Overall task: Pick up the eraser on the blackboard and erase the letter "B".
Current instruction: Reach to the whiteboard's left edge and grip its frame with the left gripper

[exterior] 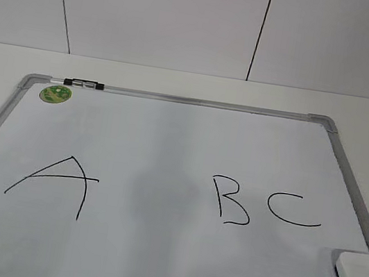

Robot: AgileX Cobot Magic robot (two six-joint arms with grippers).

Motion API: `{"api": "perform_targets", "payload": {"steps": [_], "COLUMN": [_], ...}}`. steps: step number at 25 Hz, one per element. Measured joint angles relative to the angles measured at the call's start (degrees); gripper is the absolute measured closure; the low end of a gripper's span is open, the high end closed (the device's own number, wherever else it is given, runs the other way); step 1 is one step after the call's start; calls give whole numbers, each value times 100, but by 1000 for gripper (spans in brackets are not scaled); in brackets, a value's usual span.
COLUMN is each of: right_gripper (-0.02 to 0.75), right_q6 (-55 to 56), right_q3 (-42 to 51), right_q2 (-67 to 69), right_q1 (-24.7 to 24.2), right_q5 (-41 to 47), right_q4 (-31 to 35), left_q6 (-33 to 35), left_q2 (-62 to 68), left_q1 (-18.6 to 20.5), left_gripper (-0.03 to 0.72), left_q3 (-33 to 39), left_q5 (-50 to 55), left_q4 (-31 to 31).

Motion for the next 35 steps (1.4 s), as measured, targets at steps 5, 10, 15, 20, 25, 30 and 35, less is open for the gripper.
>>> {"api": "perform_targets", "payload": {"steps": [5,10,15,20,25,30,35], "right_gripper": [154,154,154,154,154,154,154], "right_q6": [173,193,193,207,207,207,207], "right_q3": [-547,-979,-1142,-1150,-1165,-1168,-1168], "right_q2": [1158,2183,2964,3339,3378,3378,3378], "right_q1": [0,0,0,0,0,0,0], "right_q5": [134,483,519,519,519,519,519], "right_q4": [326,425,445,545,608,617,650], "left_q6": [-11,-419,-566,-463,-258,-194,-172], "left_q2": [1252,2945,4598,6315,7725,8850,9754], "left_q1": [0,0,0,0,0,0,0], "left_gripper": [447,445,442,442,447,447,453], "left_q3": [-245,-844,-1428,-2052,-2811,-3458,-3861], "left_q5": [132,214,152,129,-179,-480,-691], "left_q4": [57,57,57,57,47,47,47]}}
